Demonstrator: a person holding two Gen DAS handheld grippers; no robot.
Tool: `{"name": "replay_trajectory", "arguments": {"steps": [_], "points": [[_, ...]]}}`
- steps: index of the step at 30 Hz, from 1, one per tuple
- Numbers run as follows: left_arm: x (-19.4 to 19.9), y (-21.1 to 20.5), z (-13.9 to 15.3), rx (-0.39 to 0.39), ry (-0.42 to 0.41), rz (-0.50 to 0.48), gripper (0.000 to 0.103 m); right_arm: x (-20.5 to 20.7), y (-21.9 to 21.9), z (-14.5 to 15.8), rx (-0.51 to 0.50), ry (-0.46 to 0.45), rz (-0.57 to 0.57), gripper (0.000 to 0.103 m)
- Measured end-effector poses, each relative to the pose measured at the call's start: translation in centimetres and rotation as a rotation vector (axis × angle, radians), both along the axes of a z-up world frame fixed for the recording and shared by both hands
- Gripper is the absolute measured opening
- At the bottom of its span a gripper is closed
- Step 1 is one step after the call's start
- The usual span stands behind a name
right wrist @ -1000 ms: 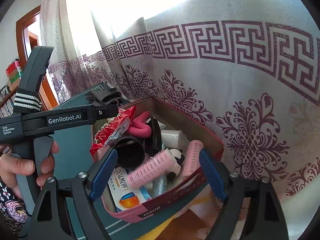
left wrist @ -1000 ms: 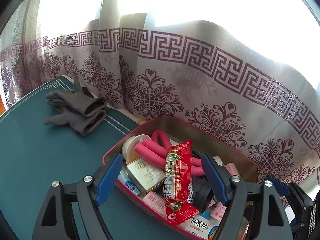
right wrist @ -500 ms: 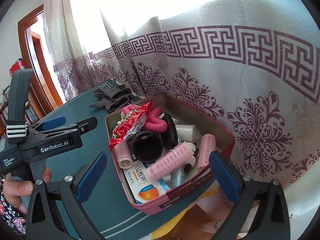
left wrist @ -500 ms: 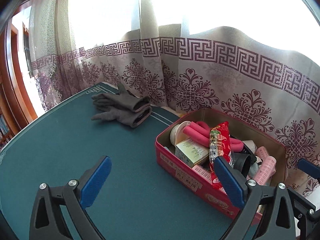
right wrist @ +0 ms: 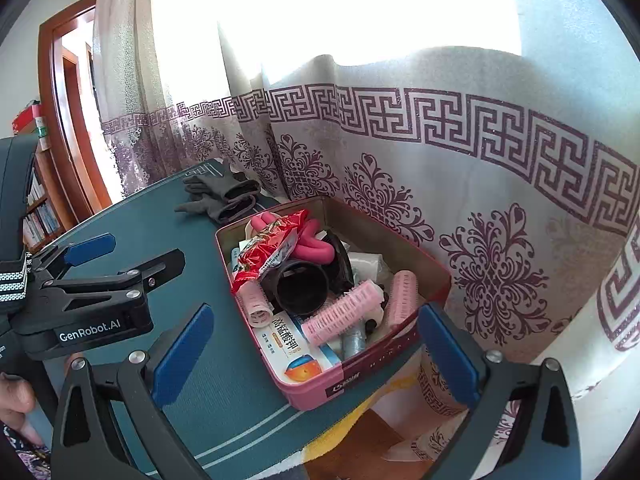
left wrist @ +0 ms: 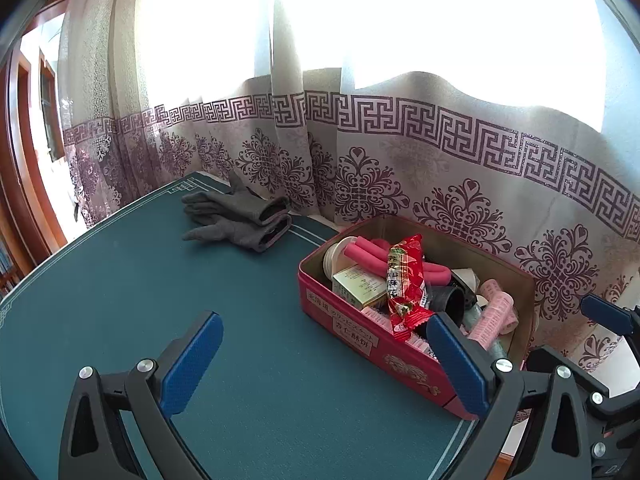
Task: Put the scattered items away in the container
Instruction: 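Move both open tools back away from the tin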
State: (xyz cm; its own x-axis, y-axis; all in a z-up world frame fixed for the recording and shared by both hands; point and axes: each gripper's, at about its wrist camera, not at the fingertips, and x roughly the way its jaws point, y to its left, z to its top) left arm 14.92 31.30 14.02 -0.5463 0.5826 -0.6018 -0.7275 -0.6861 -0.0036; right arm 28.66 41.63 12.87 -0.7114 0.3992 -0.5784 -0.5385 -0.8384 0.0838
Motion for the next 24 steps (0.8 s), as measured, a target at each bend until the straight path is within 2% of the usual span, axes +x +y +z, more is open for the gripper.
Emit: {"name": "replay_trajectory", "arguments": {"steps": [7,11,15,24], "points": [[0.5,-0.2,0.4,0.017,-0.027,0.003,0.103,0.3,0.1,0.5,0.035,-0.014,-0.024,0.102],[0.6,-0.2,0.3,0.025,-0.041,0.004,0.103,0.7,1.0,0.5,0.017,-0.01,-0.045,0.102],[1.0,0.3,0.2,0.002,-0.027,0.005,0.103,0.8,1.6,0.5,0.006,-0.012,-0.058,0.102],[1.7,1.7,-0.6,-0.052,-0.007,-0.005,0.103,0.1,1.7,0.0,0.06,-0.074,-0.059,0.102]]}}
